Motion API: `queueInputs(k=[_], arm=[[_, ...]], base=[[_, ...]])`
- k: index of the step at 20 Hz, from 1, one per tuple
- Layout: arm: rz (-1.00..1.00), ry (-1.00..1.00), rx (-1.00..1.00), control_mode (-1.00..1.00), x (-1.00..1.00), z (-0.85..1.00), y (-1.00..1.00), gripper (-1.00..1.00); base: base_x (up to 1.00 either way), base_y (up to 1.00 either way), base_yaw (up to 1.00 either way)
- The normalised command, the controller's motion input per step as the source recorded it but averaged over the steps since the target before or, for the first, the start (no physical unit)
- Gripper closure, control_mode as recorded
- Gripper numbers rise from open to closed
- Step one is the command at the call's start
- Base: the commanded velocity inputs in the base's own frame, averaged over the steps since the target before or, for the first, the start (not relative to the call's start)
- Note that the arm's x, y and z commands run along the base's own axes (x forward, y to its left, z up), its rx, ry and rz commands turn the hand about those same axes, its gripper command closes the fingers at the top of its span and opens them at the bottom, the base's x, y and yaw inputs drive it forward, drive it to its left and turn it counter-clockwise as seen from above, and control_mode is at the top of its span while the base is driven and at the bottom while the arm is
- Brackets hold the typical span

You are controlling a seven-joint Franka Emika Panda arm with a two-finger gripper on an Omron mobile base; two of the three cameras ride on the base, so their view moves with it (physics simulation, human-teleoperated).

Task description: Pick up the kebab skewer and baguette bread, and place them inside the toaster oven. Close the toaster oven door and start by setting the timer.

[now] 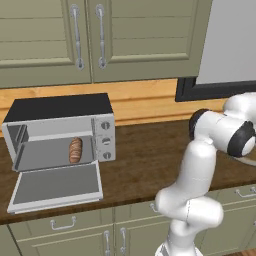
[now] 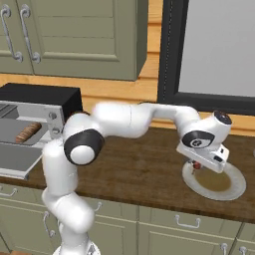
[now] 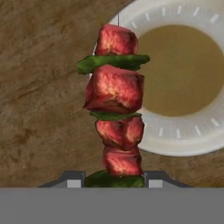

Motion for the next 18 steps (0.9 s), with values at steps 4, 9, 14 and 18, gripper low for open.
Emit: queueInputs(k=[4,9,14,18], arm=[[0.00,-0.05,-0.12,-1.00,-0.39,0.66,1.00,1.00],[0.00,-0.05,-0.12,-1.00,-0.53,0.46,1.00,1.00],[0.00,-0.04,-0.10,-1.00,-0.52,0.37,1.00,1.00],[0.00,0.00,-0.04,-1.00,-0.40,0.56,1.00,1.00]], base=[[0.00,0.00,0.00],[0.00,0.00,0.00],[0.00,0.00,0.00],[0.00,0.00,0.00]])
